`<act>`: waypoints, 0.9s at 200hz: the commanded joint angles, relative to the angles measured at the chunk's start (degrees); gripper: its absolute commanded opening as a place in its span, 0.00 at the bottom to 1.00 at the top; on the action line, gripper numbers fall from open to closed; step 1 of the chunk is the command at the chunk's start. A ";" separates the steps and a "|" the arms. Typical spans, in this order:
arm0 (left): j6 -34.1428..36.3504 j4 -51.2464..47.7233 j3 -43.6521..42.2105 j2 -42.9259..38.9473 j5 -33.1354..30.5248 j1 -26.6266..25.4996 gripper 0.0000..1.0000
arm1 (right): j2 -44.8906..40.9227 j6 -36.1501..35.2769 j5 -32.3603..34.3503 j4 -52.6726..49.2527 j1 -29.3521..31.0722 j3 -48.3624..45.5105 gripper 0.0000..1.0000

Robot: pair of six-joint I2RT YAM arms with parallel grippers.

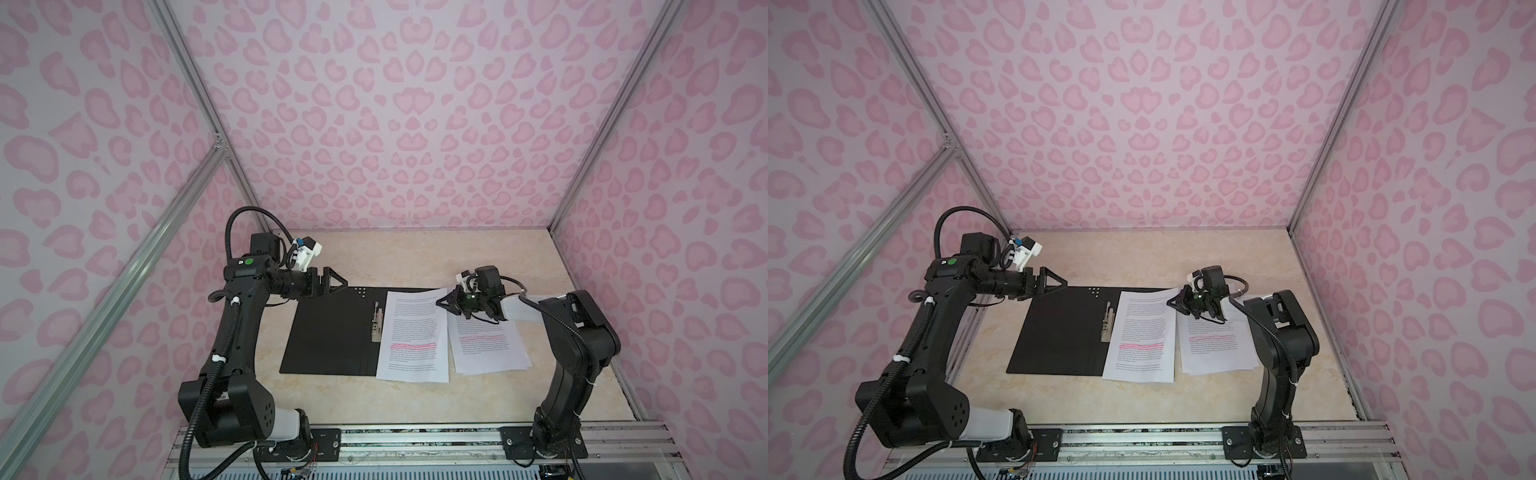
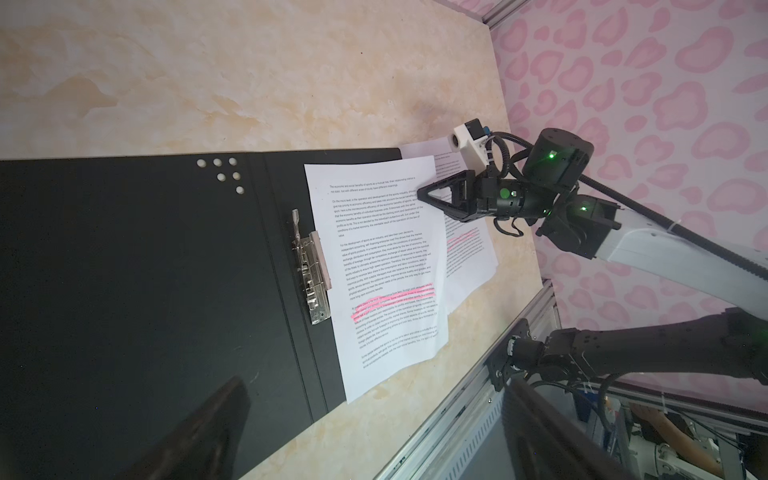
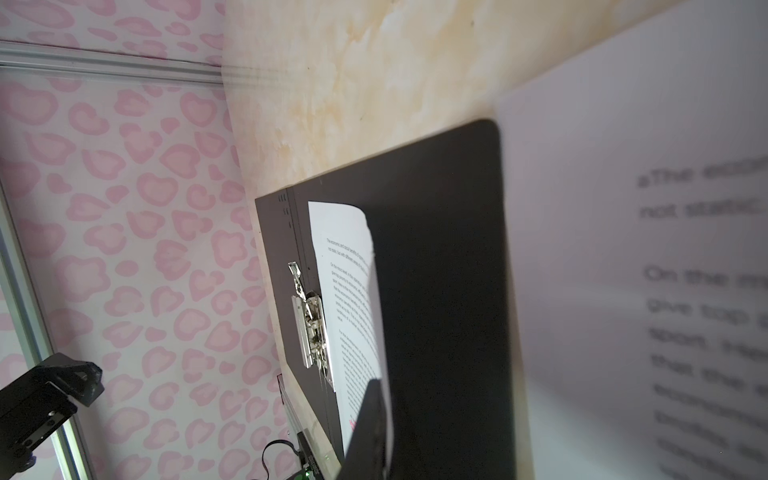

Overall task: Put the files into the folder
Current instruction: 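Lower the papers onto the folder's clip side with the right gripper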

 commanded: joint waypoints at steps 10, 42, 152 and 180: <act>-0.29 0.22 -0.52 -0.51 0.86 0.02 0.98 | 2.67 0.55 -2.00 2.32 0.12 2.30 0.00; -0.46 0.56 -0.93 -0.40 1.05 0.03 0.98 | 4.96 -0.48 -3.29 0.98 0.11 4.51 0.00; -0.61 1.27 -2.38 -0.18 1.75 0.03 0.98 | 8.19 -4.95 -2.87 -6.38 1.28 10.27 0.00; -0.55 1.27 -2.29 -0.24 1.84 0.02 0.98 | 8.23 -3.19 -2.68 -3.10 1.58 8.29 0.00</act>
